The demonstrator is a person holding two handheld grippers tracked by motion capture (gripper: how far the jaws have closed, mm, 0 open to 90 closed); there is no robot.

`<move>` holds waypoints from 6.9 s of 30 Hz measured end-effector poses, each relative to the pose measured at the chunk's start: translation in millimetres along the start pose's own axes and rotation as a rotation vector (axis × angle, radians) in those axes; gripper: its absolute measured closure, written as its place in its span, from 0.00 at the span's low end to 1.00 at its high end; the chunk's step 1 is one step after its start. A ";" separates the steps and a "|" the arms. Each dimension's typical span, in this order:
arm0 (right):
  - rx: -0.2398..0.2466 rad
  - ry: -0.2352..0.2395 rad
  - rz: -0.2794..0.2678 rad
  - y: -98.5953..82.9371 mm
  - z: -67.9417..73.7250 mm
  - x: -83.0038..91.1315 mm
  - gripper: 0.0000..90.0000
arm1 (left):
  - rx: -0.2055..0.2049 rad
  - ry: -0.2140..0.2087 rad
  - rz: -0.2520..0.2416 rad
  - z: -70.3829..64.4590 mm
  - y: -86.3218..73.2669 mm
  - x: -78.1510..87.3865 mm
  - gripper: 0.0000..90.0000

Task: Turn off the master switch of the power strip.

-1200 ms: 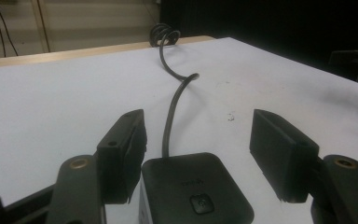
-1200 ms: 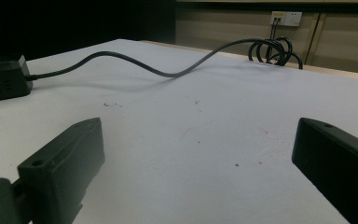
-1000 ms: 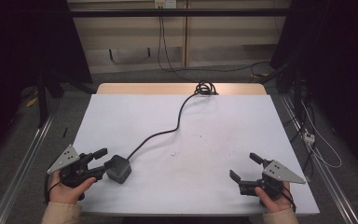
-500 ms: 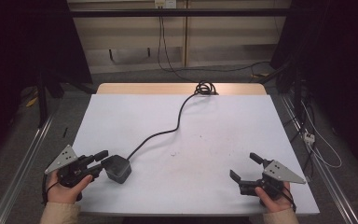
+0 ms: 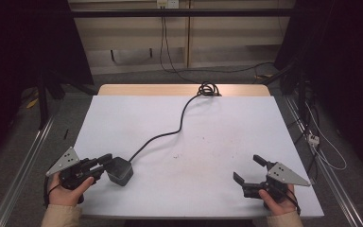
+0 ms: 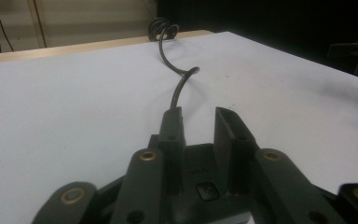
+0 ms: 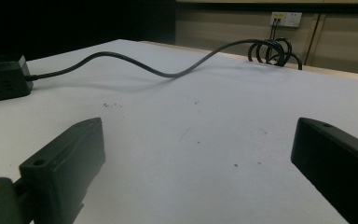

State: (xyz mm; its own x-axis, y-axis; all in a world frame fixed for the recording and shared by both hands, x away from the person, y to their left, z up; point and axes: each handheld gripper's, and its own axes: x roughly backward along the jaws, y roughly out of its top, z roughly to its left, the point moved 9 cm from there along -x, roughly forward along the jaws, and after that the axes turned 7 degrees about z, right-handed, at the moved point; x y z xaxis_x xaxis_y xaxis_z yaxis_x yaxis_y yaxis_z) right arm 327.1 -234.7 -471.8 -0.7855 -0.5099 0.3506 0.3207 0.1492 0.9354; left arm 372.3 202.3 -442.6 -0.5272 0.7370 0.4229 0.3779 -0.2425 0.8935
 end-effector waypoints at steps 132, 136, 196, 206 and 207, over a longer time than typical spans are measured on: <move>0.008 0.002 0.001 -0.1 0.3 0.7 0.03 | -0.029 -0.042 0.173 -8.2 -23.6 -10.6 1.00; 0.006 0.003 0.002 -0.3 0.2 0.4 0.03 | -0.033 -0.048 0.176 -8.0 -23.8 -10.2 1.00; 0.014 0.003 0.001 0.0 1.8 0.0 0.03 | -0.050 -0.032 0.205 -7.3 -24.7 -8.1 1.00; 0.014 0.003 0.002 0.0 1.5 -0.4 0.03 | -0.022 -0.041 0.196 -7.4 -24.8 -8.1 1.00; 0.014 0.003 0.002 0.0 1.5 -0.4 0.03 | -0.023 -0.041 0.197 -7.4 -24.7 -8.1 1.00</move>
State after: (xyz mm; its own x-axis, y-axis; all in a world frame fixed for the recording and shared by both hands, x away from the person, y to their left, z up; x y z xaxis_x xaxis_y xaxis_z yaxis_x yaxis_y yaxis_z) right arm 326.6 -233.3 -471.9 -0.7833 -0.5120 0.3526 0.3150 0.1620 0.9352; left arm 361.5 197.7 -467.0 -0.4135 0.6985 0.5841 0.4533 -0.3984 0.7974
